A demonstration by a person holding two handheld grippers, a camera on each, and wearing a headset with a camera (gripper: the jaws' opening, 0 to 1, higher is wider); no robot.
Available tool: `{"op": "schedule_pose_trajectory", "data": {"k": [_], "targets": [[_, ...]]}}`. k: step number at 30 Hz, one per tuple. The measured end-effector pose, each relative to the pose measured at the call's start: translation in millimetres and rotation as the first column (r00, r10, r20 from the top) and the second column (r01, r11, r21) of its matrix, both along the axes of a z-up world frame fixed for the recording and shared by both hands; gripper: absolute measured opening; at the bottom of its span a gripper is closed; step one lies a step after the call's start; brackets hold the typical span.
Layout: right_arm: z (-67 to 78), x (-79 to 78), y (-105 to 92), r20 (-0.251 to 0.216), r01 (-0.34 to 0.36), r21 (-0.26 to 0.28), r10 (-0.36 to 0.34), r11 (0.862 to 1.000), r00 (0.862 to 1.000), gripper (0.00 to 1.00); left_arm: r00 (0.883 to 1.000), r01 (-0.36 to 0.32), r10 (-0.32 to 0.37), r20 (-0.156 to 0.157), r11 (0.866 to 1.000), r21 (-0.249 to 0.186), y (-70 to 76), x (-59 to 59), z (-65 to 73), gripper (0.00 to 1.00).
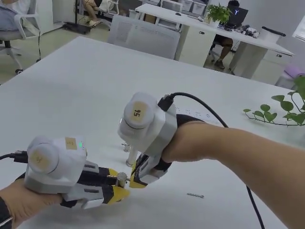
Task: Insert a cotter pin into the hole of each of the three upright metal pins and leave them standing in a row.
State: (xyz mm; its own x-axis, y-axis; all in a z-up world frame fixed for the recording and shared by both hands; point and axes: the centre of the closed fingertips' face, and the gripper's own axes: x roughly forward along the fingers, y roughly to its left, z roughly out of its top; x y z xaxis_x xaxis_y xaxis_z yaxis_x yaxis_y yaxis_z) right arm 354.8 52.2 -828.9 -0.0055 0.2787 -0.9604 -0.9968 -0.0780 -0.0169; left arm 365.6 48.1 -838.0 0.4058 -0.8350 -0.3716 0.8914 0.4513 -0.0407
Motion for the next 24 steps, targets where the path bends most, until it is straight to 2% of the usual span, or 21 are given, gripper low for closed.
{"op": "schedule_pose_trajectory", "data": {"k": [15,24], "targets": [[-0.6,0.5,2.0,0.000,-0.002,0.008,0.002,1.000,1.000,0.02,1.000,-0.002,0.002,-0.004,1.000,-0.003,-0.4,0.3,-0.2,0.12],[-1.9,-0.6,3.7,-0.018,0.017,0.040,-0.016,0.999,1.000,0.05,1.000,-0.004,0.004,-0.005,1.000,-0.009,-0.5,0.5,0.5,0.12]]}}
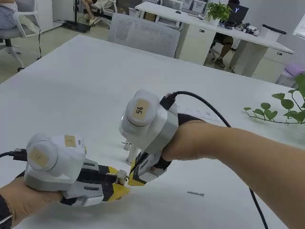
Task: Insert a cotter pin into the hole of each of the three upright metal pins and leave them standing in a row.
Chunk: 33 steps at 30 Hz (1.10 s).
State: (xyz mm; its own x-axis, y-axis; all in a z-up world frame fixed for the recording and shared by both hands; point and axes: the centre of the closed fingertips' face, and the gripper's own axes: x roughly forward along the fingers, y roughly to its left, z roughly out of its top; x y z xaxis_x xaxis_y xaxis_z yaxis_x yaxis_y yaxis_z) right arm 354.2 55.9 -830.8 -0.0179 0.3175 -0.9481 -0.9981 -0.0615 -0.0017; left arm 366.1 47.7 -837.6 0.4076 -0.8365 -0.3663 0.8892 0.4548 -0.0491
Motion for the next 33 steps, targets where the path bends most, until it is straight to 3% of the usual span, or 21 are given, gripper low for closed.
{"op": "schedule_pose_trajectory", "data": {"k": [9,20,25,33], "targets": [[-1.9,-3.2,-1.4,-0.016,0.008,0.012,-0.008,1.000,1.000,0.10,1.000,-0.001,0.001,0.000,1.000,-0.002,-0.1,-1.6,0.7,0.12],[6.7,2.7,-10.9,-0.018,0.067,0.085,-0.065,0.994,0.998,0.12,1.000,0.000,0.000,-0.003,1.000,-0.008,-0.1,-1.4,1.2,0.11],[16.8,1.9,-20.5,-0.006,0.108,0.162,-0.109,0.981,0.994,0.12,1.000,0.008,-0.008,-0.002,1.000,-0.009,0.2,-1.9,1.6,0.11],[25.4,0.3,-33.5,-0.003,0.159,0.237,-0.163,0.958,0.987,0.15,1.000,0.015,-0.015,-0.008,1.000,-0.011,-0.4,-3.0,2.4,0.11]]}}
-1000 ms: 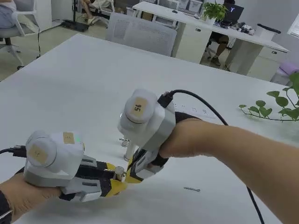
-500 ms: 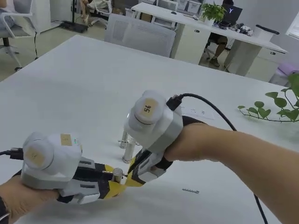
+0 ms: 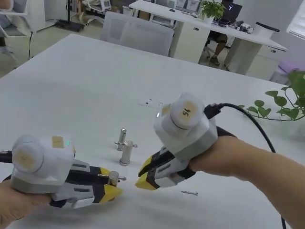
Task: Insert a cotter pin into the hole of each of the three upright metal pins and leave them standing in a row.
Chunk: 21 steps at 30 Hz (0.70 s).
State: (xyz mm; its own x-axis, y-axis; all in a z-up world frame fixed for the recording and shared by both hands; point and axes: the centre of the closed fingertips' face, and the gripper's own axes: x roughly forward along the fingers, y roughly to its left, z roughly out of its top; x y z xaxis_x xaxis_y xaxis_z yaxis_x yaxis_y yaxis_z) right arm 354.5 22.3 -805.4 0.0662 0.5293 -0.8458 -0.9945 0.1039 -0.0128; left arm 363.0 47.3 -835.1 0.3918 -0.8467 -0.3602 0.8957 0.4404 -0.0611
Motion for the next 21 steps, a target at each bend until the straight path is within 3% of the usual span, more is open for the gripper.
{"op": "schedule_pose_trajectory", "data": {"k": [9,12,15,16,17,21], "targets": [[14.2,-6.7,-0.9,0.030,0.036,0.162,-0.042,0.986,0.999,0.26,1.000,0.002,-0.002,0.000,1.000,0.001,3.2,0.8,0.0,0.11],[15.9,-11.0,-4.9,0.004,0.052,0.194,-0.054,0.980,0.999,0.31,1.000,0.006,-0.006,-0.001,1.000,0.000,3.7,0.9,0.0,0.11],[22.2,-12.9,-5.5,0.007,0.064,0.254,-0.067,0.965,0.998,0.37,1.000,0.013,-0.013,-0.003,1.000,0.000,3.6,1.1,0.0,0.11],[27.4,-14.1,-3.5,-0.005,0.078,0.305,-0.080,0.949,0.997,0.41,1.000,0.014,-0.014,-0.003,1.000,0.001,3.6,1.3,0.1,0.11],[29.4,-14.8,-4.0,-0.008,0.083,0.324,-0.086,0.942,0.996,0.45,1.000,0.015,-0.015,-0.004,1.000,0.001,3.8,1.6,0.0,0.11],[32.5,-13.6,-15.8,0.010,0.104,0.346,-0.115,0.933,0.993,0.47,1.000,0.013,-0.013,-0.007,1.000,-0.001,4.1,2.3,0.2,0.11]]}}
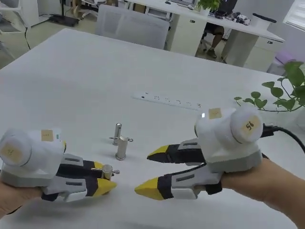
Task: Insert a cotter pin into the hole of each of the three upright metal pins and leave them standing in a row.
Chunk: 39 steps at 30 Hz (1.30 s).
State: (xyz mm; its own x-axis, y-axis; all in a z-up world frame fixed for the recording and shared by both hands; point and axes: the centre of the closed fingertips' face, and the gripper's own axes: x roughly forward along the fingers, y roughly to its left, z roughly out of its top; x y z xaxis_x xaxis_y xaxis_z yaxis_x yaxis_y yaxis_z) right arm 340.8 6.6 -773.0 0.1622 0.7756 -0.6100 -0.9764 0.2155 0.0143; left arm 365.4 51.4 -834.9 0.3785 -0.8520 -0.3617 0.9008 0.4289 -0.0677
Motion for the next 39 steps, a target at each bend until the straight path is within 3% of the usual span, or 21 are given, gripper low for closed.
{"op": "schedule_pose_trajectory", "data": {"k": [2,9,19,28,39], "targets": [[0.4,1.7,-7.3,0.018,0.017,-0.005,-0.017,1.000,1.000,0.47,1.000,0.000,0.000,-0.003,1.000,0.004,0.7,0.1,0.1,0.11],[-1.2,2.8,-28.7,0.008,0.068,0.008,-0.068,0.998,0.998,0.45,1.000,-0.023,0.023,0.001,1.000,-0.001,15.4,10.3,5.2,0.11],[-7.8,6.7,-44.6,-0.009,0.111,0.019,-0.111,0.994,0.994,0.44,0.999,-0.041,0.041,0.025,0.999,0.022,40.8,45.9,14.1,0.11],[-11.7,19.4,-59.6,-0.012,0.147,0.008,-0.147,0.989,0.989,0.43,0.999,-0.034,0.034,0.018,0.999,0.011,50.5,74.8,6.9,0.11],[-14.0,28.0,-62.7,-0.014,0.165,-0.005,-0.165,0.986,0.986,0.42,1.000,-0.008,0.008,0.010,1.000,-0.006,49.5,82.2,0.1,0.11]]}}
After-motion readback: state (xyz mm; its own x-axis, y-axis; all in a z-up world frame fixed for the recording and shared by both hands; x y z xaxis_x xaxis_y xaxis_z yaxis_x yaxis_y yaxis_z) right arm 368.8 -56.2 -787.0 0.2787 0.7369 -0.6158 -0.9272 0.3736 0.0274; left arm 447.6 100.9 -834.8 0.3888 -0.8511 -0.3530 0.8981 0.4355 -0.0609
